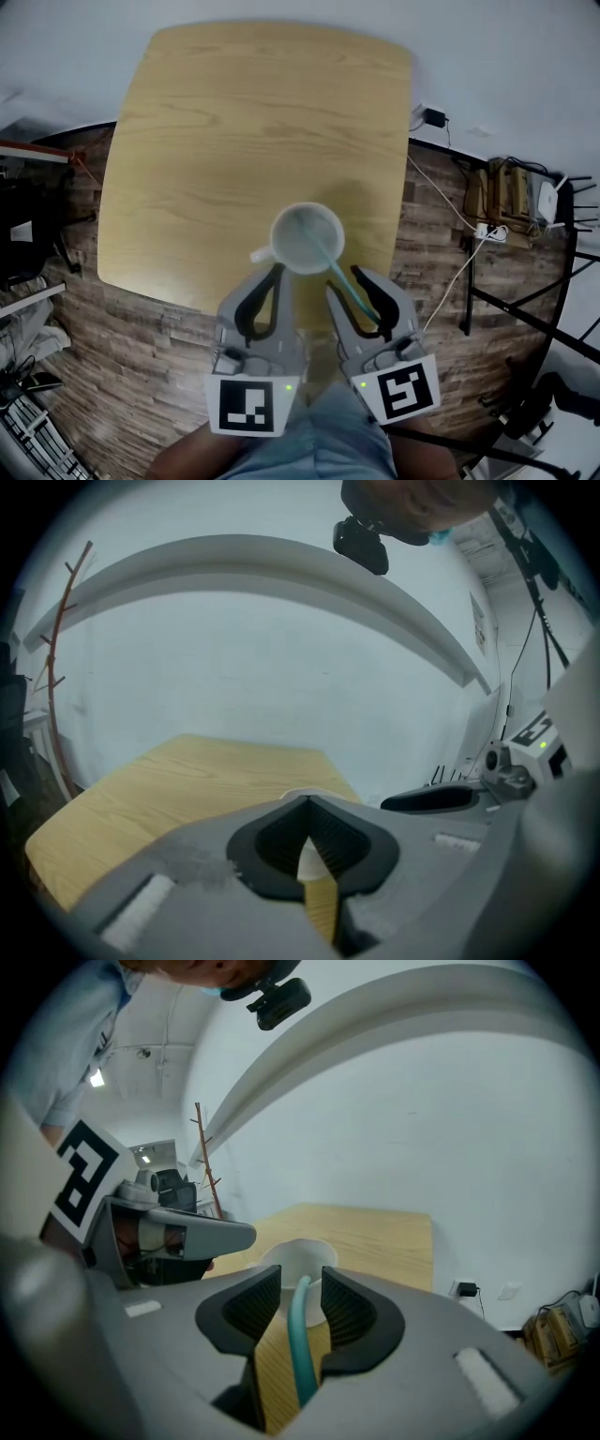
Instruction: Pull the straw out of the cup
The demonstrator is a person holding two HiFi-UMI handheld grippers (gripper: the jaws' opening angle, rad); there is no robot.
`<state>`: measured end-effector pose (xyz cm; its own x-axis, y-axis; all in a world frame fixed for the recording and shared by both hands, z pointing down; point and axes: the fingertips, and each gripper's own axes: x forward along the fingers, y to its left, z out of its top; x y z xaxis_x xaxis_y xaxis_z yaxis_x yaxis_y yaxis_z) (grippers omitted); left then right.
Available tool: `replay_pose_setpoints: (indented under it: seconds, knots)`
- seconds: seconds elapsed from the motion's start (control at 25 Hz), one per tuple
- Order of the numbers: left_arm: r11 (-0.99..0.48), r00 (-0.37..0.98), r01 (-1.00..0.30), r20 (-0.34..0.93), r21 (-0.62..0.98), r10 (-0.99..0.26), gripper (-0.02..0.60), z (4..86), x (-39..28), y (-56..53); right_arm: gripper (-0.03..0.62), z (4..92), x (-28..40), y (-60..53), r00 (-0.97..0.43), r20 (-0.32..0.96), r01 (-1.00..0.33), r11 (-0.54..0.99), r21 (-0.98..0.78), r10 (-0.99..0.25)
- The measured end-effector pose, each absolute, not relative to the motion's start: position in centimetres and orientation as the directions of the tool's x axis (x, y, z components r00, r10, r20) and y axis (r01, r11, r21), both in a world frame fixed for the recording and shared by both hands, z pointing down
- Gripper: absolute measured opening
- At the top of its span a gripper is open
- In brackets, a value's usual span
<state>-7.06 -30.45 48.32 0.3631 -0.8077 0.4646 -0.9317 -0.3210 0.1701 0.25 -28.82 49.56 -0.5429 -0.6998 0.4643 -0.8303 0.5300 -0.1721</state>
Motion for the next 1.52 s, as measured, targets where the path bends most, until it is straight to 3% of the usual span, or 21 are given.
replay_pose_setpoints:
  seconds: [0.84, 1.52]
  knots:
    - [-0.339, 0.377, -0.926, 0.481, 0.168, -0.791, 0.02, 48.9, -6.3, -29.9, 0.044, 49.7, 0.6, -28.5, -0.527, 0.464, -0.839, 0.522, -0.152, -0.712]
    - [-0.345, 0.378, -0.925, 0.465, 0.156, -0.801, 0.02, 47.9, -6.3, -29.7, 0.041, 48.7, 0.6, -28.5, -0.532, 0.441, -0.839, 0.52, -0.16, -0.723]
